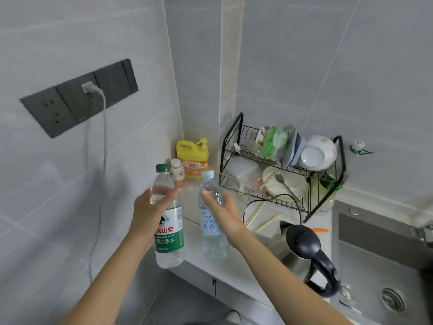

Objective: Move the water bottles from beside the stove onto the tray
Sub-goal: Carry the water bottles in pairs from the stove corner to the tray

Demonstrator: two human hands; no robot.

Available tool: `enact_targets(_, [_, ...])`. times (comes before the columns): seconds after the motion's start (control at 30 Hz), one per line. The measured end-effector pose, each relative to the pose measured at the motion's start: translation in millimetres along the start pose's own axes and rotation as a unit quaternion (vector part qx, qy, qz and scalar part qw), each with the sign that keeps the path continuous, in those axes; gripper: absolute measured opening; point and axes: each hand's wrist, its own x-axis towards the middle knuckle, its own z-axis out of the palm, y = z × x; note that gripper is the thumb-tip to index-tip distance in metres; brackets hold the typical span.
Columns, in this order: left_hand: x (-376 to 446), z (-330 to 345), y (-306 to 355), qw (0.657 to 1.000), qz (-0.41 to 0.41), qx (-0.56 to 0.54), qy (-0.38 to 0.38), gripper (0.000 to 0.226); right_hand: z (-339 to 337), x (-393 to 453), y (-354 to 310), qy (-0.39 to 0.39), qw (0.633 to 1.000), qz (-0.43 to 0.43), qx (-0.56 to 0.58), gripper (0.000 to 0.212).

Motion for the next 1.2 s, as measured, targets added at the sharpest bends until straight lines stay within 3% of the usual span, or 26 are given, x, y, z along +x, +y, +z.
enact_targets(0.2, [69,50,14,0.998,0.016,0.034,-0.059,0.045,-34,60,0,0.045,0.999,0.025,-0.003,0.089])
enact_targets(0.37, [112,87,12,0.991,0.009,0.055,-0.124,0.059,-56,85,3,0.089,0.995,0.027,-0.038,0.068])
enact_targets(0.53, [155,105,-10,0.982,0.012,0.099,-0.159,0.035,-63,105,4,0.124,0.987,0.032,-0.094,0.069])
enact_targets(0.6, [171,107,-22,0.976,0.009,0.139,-0.169,0.035,-64,109,7,0.136,0.981,0.047,-0.127,0.065])
enact_targets(0.73, [204,107,-45,0.947,0.025,0.249,-0.203,0.081,-66,115,24,0.148,0.953,0.080,-0.250,0.070])
enact_targets(0.93, [213,124,-53,0.876,0.106,0.397,-0.254,0.070,-64,126,42,0.155,0.905,0.114,-0.380,0.078])
enact_targets(1.03, [211,135,-57,0.856,0.067,0.434,-0.272,0.060,-69,135,54,0.166,0.886,0.137,-0.410,0.076])
enact_targets(1.2, [243,152,-111,0.886,-0.031,0.377,-0.269,0.069,-82,145,69,0.185,0.860,0.143,-0.453,0.072])
